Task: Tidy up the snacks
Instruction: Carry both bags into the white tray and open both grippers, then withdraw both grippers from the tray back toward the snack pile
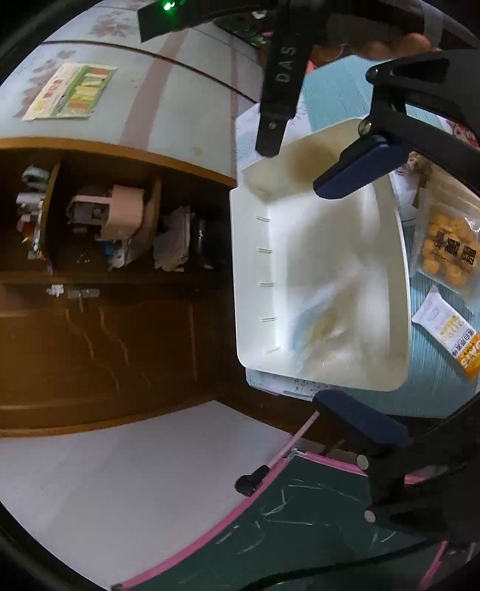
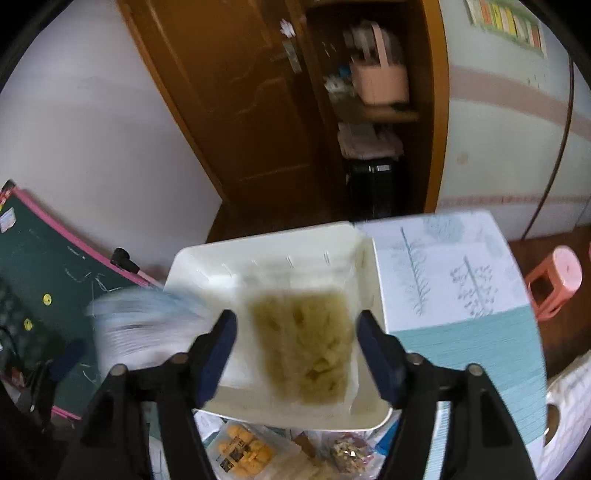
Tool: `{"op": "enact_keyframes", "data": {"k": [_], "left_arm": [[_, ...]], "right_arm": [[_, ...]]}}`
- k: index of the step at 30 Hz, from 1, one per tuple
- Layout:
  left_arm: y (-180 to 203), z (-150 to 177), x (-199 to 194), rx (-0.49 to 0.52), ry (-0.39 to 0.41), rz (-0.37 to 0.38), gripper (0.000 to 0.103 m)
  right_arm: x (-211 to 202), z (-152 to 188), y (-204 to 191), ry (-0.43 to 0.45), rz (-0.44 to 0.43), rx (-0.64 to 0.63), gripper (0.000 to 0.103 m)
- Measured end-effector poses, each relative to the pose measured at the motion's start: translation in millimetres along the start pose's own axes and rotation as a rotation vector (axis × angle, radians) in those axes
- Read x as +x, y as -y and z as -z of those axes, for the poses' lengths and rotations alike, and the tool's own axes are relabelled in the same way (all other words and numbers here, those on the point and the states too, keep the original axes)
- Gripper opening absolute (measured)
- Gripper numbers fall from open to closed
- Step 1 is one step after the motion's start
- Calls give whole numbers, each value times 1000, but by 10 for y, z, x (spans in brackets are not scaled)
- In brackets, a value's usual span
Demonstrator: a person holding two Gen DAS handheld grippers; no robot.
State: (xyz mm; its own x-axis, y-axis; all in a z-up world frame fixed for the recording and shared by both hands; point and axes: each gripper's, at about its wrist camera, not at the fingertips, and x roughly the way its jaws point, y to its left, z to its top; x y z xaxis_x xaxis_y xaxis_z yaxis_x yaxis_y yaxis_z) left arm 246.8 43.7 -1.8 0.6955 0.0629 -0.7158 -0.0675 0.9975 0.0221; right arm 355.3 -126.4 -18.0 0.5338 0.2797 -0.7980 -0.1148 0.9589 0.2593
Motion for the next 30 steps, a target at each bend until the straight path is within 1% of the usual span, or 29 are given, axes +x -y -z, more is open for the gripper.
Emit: {"op": "enact_keyframes", "data": {"k": [2,4,8,10,14,20,24,27,30], "left_arm": [[26,28,64,31,-30,-2,103],[26,59,93,33,-38,2,103],[-43,109,49,-19,-37,34,103],[-98,137,-10,-61,-38,58,103],[-145,183,-133,-100,-36,74,103],[-153,212,-427,-98,16,65,103],[-112,214,-608,-66,41,36,103],[-67,225,-717,-43,59,26,103],[-27,231,-800,-37,63,-4,103]], "right_arm": [[13,48,35,10,-6,18,92],[-1,86,53,33,9,9,100],[-73,134,50,67,36,-25,101],[-147,170,39,78,31,-28,101],[-303,240,4,106,36,-47,101],[-525,328,-60,144,27,-45,101],[-690,381,-96,206,42,-39,101],[-819,439,-168,268,71,-76,101],[-900,487,-242,282,94,-138,101]]}}
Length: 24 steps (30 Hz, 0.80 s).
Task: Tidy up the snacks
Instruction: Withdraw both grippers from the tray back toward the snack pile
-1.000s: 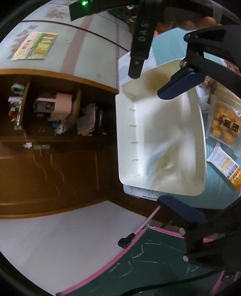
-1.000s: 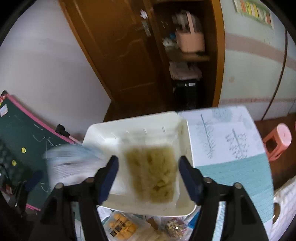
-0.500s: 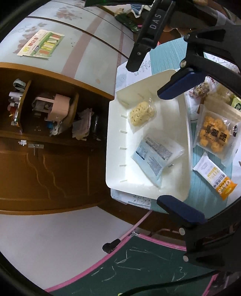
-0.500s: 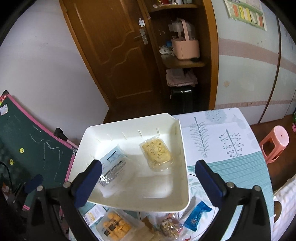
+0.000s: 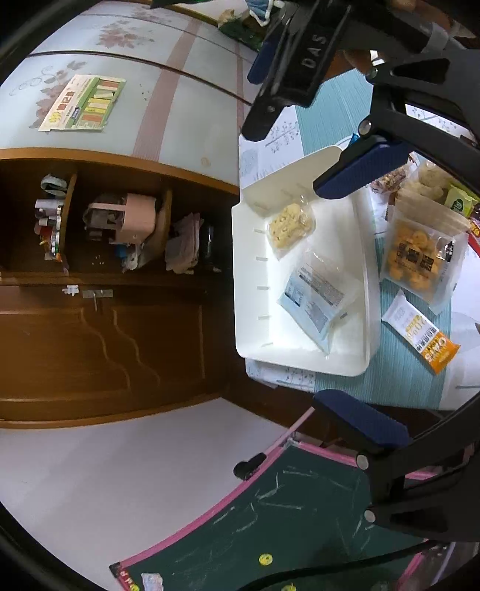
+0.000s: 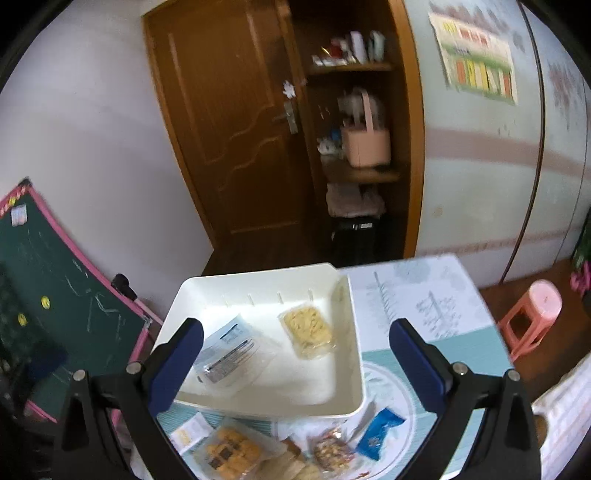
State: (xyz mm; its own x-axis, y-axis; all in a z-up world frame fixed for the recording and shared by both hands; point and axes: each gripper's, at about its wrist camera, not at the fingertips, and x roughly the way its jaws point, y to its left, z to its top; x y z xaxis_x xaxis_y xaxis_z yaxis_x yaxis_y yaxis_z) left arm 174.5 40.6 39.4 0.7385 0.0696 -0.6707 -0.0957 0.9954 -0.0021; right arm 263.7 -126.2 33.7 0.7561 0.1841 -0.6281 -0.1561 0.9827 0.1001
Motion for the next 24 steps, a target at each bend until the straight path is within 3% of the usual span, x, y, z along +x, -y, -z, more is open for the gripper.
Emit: {"op": "enact_keyframes", "data": {"k": [10,14,24], "left_arm": [[134,73,-336,23,10,-46,103],[138,100,-453,14,8,-25,103],[117,295,-769,-14,8,-9,103]], "right_arm": [[-128,20,142,-65,-3,55,101],[-188,60,199,-103,-38,78,101],[-652,172,266,-34,-24,85,101]]}}
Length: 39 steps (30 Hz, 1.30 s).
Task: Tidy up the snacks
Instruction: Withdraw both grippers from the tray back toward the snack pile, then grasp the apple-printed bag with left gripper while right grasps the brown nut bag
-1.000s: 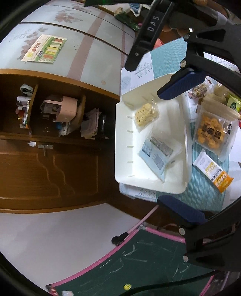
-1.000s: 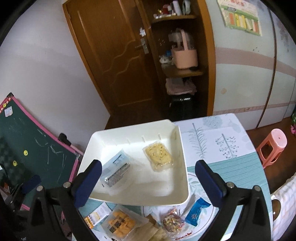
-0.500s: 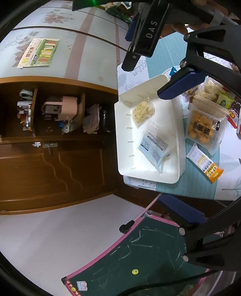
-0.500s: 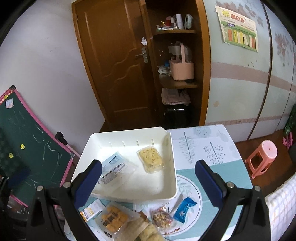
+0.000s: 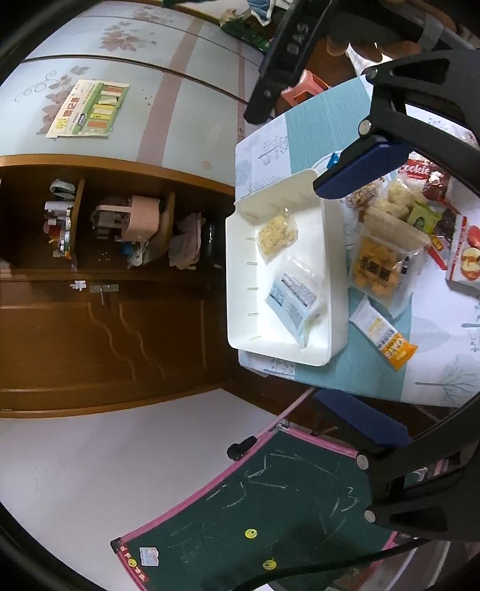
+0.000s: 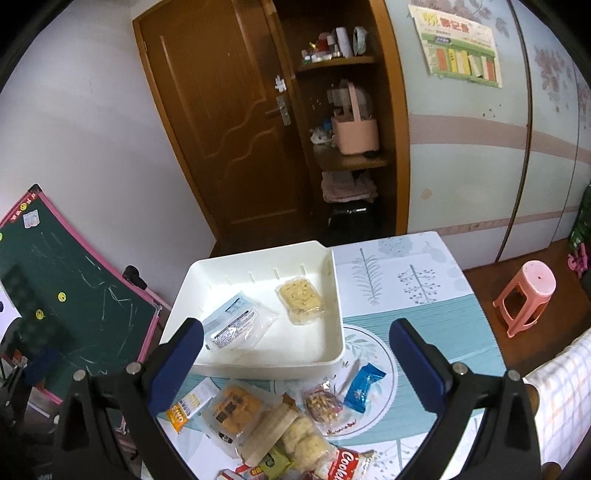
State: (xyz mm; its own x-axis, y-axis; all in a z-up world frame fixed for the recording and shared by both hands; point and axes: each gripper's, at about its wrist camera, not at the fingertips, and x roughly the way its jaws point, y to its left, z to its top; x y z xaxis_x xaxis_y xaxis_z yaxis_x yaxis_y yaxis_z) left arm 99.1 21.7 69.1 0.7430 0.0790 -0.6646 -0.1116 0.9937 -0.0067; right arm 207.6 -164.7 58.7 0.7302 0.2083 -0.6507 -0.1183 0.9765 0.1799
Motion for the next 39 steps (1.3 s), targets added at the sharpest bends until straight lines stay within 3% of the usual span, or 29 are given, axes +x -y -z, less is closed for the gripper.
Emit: {"op": "enact_keyframes", "data": {"k": [6,11,22,26,31,39], "left_arm": [[55,176,-305,50,57,-16,103],[120,375,-518,85,78,15,103],[183,942,-479,101,21,59,103],[184,1214,-242,110,-45,46,103],[186,1600,173,129,-200,26,103],[65,1979,725,38,-442,95,103]], "right_arm": [[-438,146,-35,75,-46,-41,101],[-712,365,-49,107,-70,-66,101],[-915,1117,4,99,-28,-128,101],[-830,1394,90,45,-19,-132,101],[-627,1769,232,-44,6,-136,101],[-159,2160,513,-212,85,-108,101]]}}
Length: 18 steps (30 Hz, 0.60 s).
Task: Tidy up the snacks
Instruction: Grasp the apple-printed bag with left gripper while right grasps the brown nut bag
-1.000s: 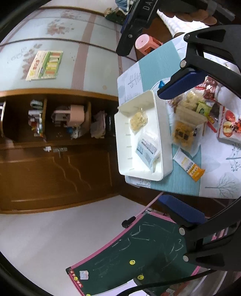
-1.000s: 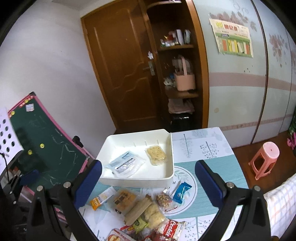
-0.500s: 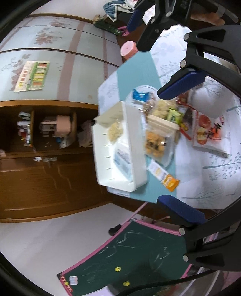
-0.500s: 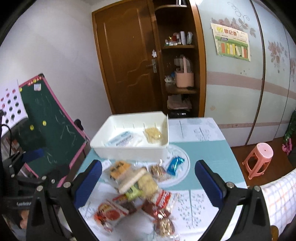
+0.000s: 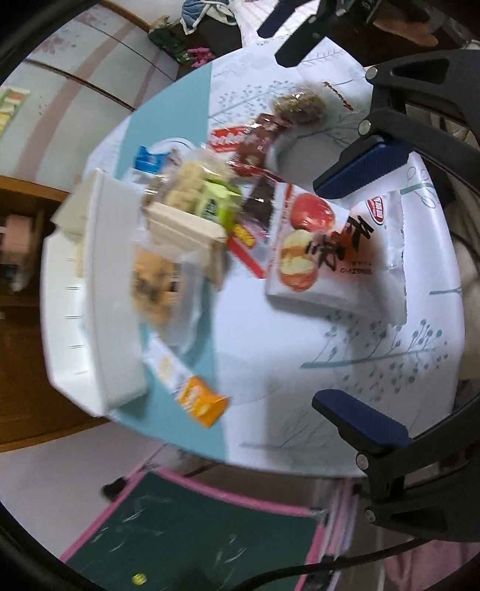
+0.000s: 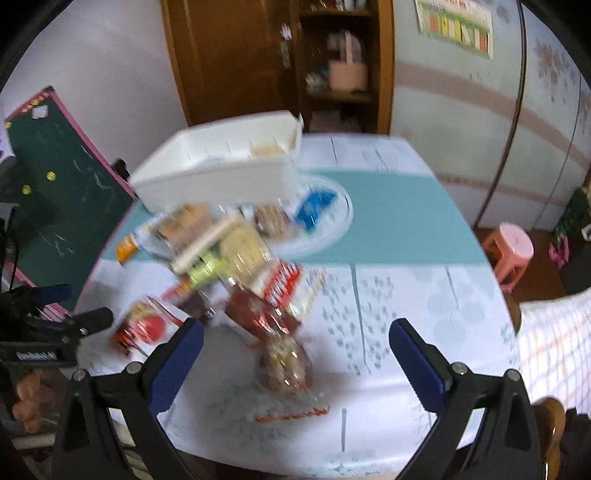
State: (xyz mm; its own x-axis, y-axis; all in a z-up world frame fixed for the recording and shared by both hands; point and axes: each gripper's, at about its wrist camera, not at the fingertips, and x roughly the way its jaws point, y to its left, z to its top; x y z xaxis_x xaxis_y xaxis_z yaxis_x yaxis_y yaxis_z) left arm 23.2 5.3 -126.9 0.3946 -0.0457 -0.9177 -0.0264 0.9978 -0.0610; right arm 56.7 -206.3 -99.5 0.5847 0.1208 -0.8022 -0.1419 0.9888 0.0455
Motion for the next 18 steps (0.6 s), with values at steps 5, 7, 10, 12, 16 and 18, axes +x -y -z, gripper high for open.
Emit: {"op": "enact_keyframes", "data": {"k": [5,7,10,12,16,18], "left_arm": [[47,53,341,-4,-124,64,103],[87,88,459,-2,-167,86,103],[140,126,620,0,-216,103,103],[177,162,711,5,-245,103,102],[257,190,749,38,-237,70,102],[268,176,765,39,-236,64,102]], "right_arm": [[236,65,25,-80,-12,11,100],[321,80,18,-109,-20,6,96],[448,116,-7,-164,-30,-8,91],[520,132,-17,-195,-33,-16,88],[641,182,-50,-262,-36,-33,85],[697,216,-71,-290,-40,-42,84]]}}
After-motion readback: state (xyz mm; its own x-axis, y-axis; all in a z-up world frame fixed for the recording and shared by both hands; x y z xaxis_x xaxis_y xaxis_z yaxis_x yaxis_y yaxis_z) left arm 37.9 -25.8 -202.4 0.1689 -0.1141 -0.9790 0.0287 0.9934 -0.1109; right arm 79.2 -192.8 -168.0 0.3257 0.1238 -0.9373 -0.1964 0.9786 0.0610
